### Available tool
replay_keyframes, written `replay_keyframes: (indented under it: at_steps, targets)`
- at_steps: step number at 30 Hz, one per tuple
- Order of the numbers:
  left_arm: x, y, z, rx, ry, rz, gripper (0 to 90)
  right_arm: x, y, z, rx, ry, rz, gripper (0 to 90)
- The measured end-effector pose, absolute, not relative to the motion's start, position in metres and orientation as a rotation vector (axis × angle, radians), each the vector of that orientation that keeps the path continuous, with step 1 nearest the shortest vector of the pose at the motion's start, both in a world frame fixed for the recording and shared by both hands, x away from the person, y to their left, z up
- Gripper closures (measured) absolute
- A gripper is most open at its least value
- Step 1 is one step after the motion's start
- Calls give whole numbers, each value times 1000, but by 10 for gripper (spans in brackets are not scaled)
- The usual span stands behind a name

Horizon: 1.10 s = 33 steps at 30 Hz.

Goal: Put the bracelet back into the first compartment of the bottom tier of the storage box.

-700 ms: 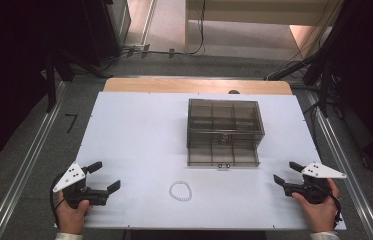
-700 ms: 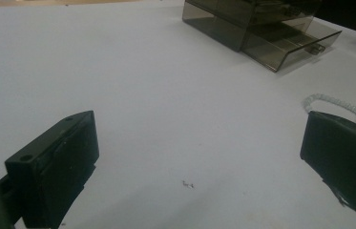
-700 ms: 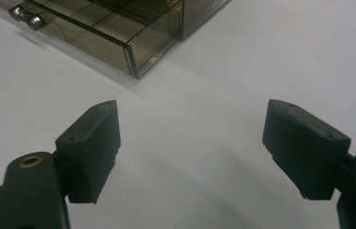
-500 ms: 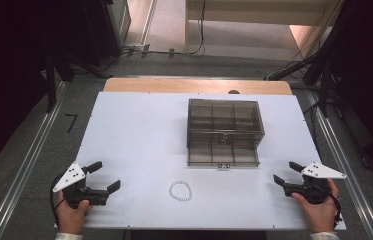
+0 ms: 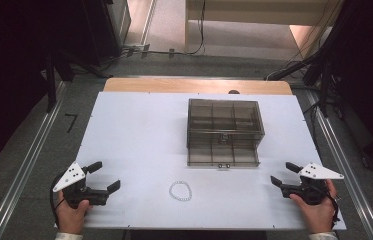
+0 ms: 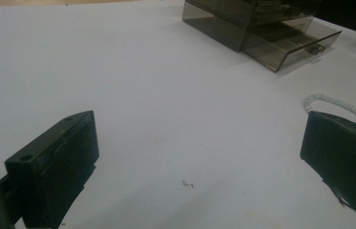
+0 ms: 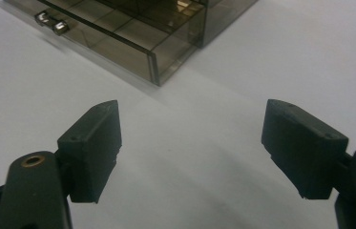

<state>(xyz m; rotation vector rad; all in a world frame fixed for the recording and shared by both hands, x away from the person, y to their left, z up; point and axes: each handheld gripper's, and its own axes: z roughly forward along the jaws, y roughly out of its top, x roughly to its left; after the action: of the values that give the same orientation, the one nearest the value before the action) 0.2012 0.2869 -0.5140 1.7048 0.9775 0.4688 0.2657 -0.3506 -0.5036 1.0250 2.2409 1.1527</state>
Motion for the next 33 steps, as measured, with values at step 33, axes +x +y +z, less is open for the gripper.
replay_keyframes:
  at_steps: [33]
  targets:
    - [201, 286, -514, 1711, 977, 472, 0, 258, -305, -503, 890, 2341, 1192, 209]
